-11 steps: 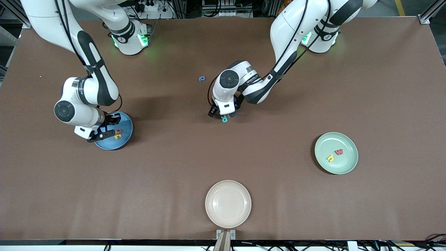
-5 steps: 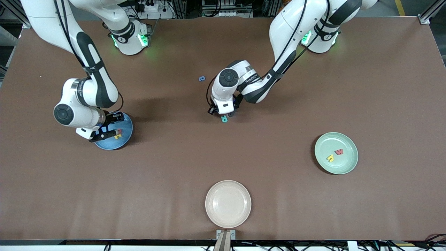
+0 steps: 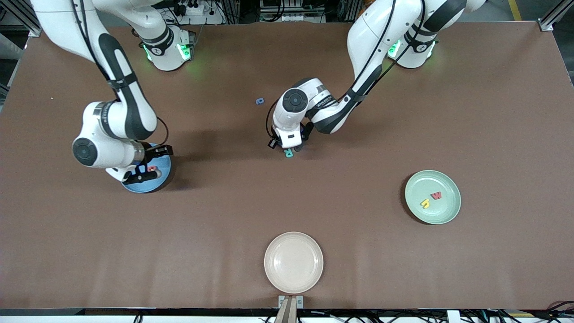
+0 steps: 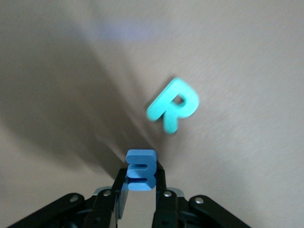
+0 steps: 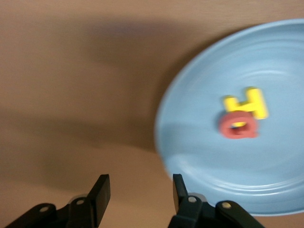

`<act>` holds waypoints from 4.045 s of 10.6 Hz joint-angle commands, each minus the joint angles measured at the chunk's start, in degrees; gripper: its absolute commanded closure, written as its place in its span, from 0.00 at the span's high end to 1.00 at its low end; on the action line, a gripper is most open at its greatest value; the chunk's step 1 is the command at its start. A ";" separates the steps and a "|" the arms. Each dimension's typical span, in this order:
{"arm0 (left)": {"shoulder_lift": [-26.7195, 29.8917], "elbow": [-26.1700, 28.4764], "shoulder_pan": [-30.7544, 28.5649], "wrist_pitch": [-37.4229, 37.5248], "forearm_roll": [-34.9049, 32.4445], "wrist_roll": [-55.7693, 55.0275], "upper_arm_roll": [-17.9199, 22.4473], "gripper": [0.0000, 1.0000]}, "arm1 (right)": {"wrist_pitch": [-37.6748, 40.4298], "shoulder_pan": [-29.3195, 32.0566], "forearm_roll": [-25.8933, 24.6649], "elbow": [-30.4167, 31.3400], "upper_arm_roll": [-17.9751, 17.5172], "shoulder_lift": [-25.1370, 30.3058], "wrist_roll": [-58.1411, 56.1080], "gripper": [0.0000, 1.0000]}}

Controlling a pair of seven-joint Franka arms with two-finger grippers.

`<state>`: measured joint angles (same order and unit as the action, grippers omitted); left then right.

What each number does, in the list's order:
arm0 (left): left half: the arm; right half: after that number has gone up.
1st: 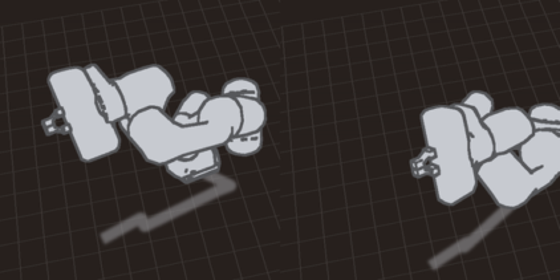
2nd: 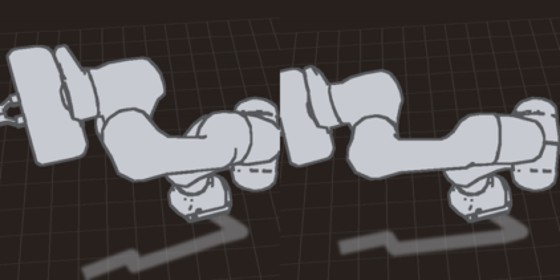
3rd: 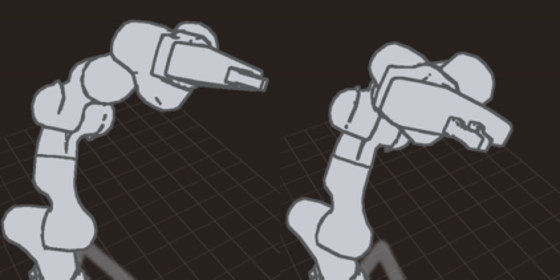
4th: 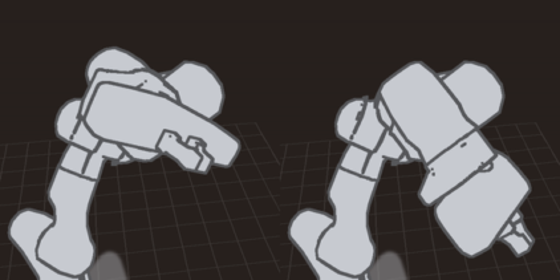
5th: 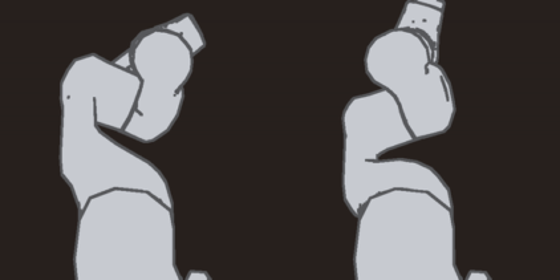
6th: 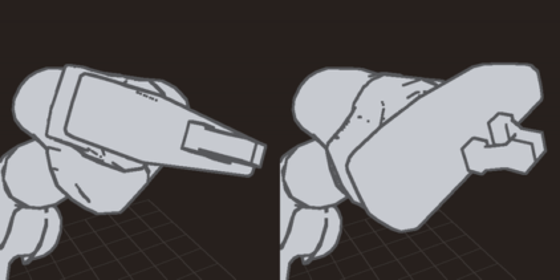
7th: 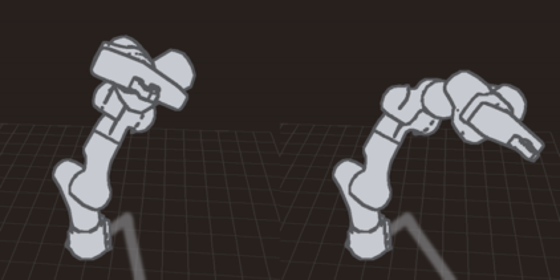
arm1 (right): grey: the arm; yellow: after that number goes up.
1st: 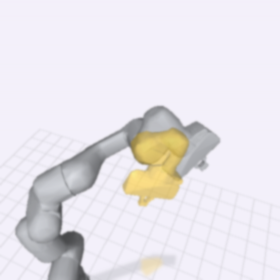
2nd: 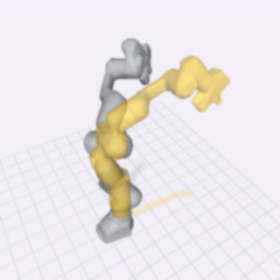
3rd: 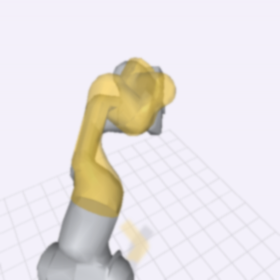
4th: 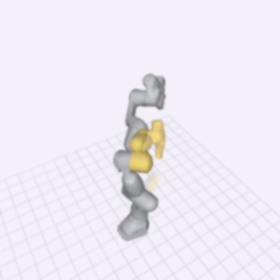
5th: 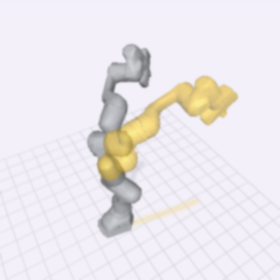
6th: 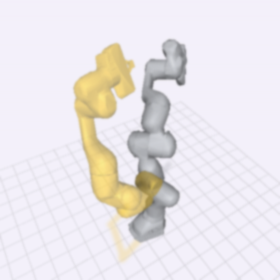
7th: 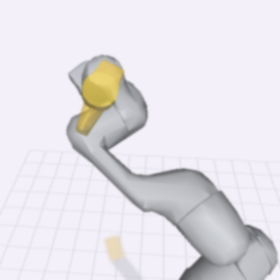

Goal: Sort uppercase to blue plate, lowercase to green plate

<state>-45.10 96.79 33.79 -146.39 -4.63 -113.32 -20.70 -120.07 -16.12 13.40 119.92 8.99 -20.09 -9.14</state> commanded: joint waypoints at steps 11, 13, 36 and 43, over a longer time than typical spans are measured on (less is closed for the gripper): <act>5.55 -7.15 -21.29 15.07 -7.94 44.53 0.66 0.00 | -27.94 -10.15 3.91 16.05 -29.72 7.87 53.94 0.62; 6.77 -7.06 -26.38 19.19 -7.94 57.70 0.75 0.00 | -28.29 -11.91 3.21 17.18 -31.92 8.22 55.89 0.63; 3.53 -6.71 -47.06 21.68 -7.85 100.49 0.92 0.21 | -35.23 -11.66 -6.72 20.27 -31.76 5.86 60.45 0.67; 3.35 -6.88 -46.97 21.68 -7.85 99.87 0.92 1.00 | -26.67 -19.52 -19.57 -0.94 -27.30 -7.30 93.08 0.67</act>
<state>-41.80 90.09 -12.79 -124.80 -11.65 -13.42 -19.32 -151.79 -30.88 0.91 127.83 -20.95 -21.16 73.09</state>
